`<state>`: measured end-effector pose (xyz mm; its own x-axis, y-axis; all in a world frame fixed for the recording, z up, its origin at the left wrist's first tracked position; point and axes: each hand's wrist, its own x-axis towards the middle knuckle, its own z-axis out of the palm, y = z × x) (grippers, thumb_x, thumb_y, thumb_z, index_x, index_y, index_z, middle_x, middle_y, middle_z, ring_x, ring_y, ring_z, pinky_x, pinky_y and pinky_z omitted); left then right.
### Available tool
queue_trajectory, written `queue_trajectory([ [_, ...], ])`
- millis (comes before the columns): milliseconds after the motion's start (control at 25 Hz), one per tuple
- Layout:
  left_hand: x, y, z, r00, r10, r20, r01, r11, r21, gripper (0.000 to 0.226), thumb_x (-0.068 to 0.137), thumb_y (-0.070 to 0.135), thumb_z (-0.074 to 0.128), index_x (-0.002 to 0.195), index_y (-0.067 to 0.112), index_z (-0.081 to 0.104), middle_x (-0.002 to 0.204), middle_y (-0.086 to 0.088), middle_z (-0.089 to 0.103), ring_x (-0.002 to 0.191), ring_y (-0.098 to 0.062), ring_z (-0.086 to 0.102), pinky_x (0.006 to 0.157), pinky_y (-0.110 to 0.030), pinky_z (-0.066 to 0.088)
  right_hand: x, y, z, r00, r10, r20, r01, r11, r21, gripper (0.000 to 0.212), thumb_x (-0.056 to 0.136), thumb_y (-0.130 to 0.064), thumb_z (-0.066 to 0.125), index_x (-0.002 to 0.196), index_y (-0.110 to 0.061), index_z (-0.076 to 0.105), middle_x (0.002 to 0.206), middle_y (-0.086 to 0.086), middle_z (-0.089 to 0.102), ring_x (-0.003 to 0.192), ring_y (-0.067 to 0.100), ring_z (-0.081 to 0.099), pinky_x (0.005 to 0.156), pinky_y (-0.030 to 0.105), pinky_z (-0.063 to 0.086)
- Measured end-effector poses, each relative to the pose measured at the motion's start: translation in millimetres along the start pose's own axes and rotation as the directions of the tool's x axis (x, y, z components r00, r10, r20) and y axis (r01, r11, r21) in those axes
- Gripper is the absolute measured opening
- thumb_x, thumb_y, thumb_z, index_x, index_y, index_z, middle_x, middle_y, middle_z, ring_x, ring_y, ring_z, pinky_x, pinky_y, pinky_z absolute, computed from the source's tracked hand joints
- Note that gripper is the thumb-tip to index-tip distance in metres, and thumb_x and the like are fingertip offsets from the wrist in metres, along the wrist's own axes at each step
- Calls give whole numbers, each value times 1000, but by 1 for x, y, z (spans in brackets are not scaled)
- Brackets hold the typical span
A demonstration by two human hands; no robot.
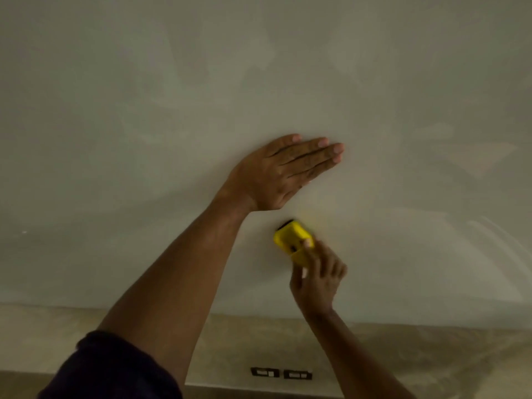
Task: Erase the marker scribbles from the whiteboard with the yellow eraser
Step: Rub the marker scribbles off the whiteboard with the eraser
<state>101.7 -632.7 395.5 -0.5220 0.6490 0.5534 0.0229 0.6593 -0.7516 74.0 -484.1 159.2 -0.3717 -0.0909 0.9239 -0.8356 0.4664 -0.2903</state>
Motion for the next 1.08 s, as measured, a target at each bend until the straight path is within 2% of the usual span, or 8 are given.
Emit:
queue_trajectory([
  [120,-1,-1,0,1000,-9,6,9,1000,2,58,106,21,46,164,16,43,170,0,42,157,-16,39,129,-37,25,4,20,-4,931,-350,105,358,931,-76,53,83,-15,65,135,-21,60,145,10,61,118,34,59,92,44,46],
  [320,-1,0,-1,1000,-18,3,18,1000,7,62,103,21,50,164,15,43,169,-1,42,157,-17,39,129,-37,25,33,33,-21,995,-56,-88,50,997,-62,47,91,-18,66,137,-20,59,139,12,63,117,36,63,91,44,46],
  [400,-2,0,-3,1000,-16,8,16,1000,16,60,104,20,48,164,16,44,169,0,43,157,-16,40,129,-36,25,21,18,-2,956,-294,16,294,954,-53,48,89,-15,62,136,-23,63,145,7,62,120,34,60,94,43,45],
  [520,0,0,-5,1000,-9,6,9,1000,30,57,107,21,44,164,16,44,169,1,43,156,-16,40,129,-36,24,17,5,10,759,-618,203,625,780,37,52,96,-6,43,137,-25,69,146,2,62,131,32,54,100,42,46],
  [720,-41,-9,-7,994,-111,9,110,993,50,58,108,25,44,166,18,40,171,1,36,158,-15,36,130,-35,22,59,-7,-4,908,-415,59,414,910,28,51,90,-9,60,137,-27,69,143,1,65,120,32,64,102,41,46],
  [840,-77,-15,-10,985,-173,22,172,983,58,58,108,27,43,166,18,39,171,1,33,158,-16,35,131,-34,17,48,-30,23,723,-673,158,662,740,122,47,105,-10,37,141,-21,65,144,6,64,118,34,63,104,42,44],
  [960,-88,-16,-9,979,-201,11,200,977,67,59,108,27,41,166,18,37,171,1,32,157,-17,36,130,-36,19,35,-53,38,555,-806,207,793,587,162,37,109,-12,42,141,-14,62,136,10,68,112,33,66,106,46,43],
  [1080,-90,-15,-6,979,-203,12,202,978,59,59,109,27,40,167,18,35,172,1,30,157,-17,34,130,-35,18,53,-52,37,690,-711,136,696,704,142,42,110,-11,37,145,-18,58,142,8,65,121,34,63,107,45,46],
])
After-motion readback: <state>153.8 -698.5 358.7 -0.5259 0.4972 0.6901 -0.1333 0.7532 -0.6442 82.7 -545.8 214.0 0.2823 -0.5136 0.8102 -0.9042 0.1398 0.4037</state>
